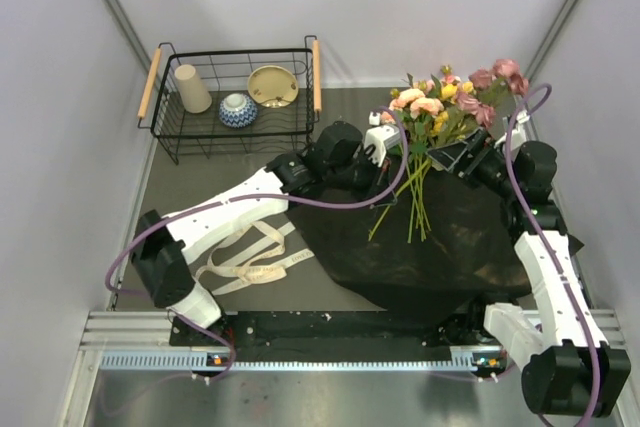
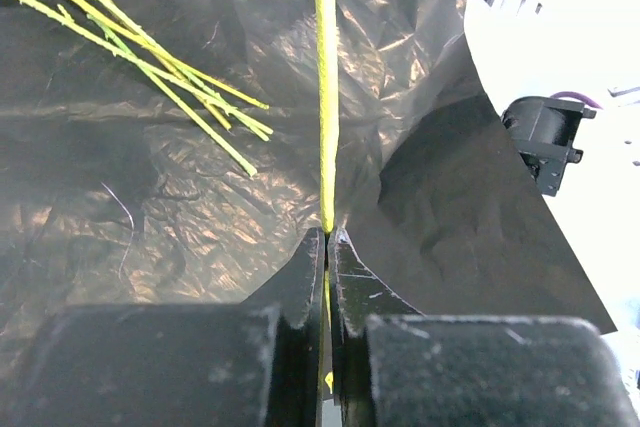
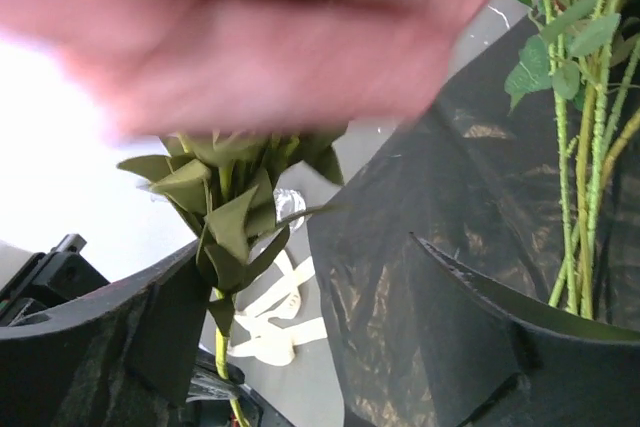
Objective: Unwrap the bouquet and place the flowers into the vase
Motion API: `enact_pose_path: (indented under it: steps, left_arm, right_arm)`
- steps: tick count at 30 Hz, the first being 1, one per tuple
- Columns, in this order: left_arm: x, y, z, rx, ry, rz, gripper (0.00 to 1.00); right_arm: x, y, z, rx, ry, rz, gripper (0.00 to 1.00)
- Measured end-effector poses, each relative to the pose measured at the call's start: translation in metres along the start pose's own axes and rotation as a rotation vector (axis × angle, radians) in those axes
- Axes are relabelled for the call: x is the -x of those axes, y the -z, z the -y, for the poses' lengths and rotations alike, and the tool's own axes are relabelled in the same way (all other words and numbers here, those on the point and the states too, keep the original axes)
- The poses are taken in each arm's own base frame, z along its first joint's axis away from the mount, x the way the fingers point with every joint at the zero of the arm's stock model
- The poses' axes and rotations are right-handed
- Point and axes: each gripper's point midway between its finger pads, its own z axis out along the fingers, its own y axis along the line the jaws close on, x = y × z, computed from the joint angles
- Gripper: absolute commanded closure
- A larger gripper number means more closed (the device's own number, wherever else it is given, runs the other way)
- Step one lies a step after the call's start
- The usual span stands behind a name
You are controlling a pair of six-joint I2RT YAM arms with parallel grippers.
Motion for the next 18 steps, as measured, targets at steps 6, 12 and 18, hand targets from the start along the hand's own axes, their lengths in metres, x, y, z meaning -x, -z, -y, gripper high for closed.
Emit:
enact_pose_path:
  steps: [6,12,18]
  left_arm:
    - [-0.007,0.016,0.0,0.018,-0.008,0.024,1.0]
    - [-0.024,0.028,-0.007,0.058,-0.008,0.015,1.0]
    - [-0.029,0.047,-0.009,0.096,-0.031,0.046,1.0]
  right_arm:
    - [0.01,0.0,-0.023,0.069,0.025,0.014,0.39]
    - [0.007,-0.009,-0.061,0.175,0.064,-0.015,0.53]
    - [-0.008,-0.019,-0.089,0.246,0.09,-0.071,0.6]
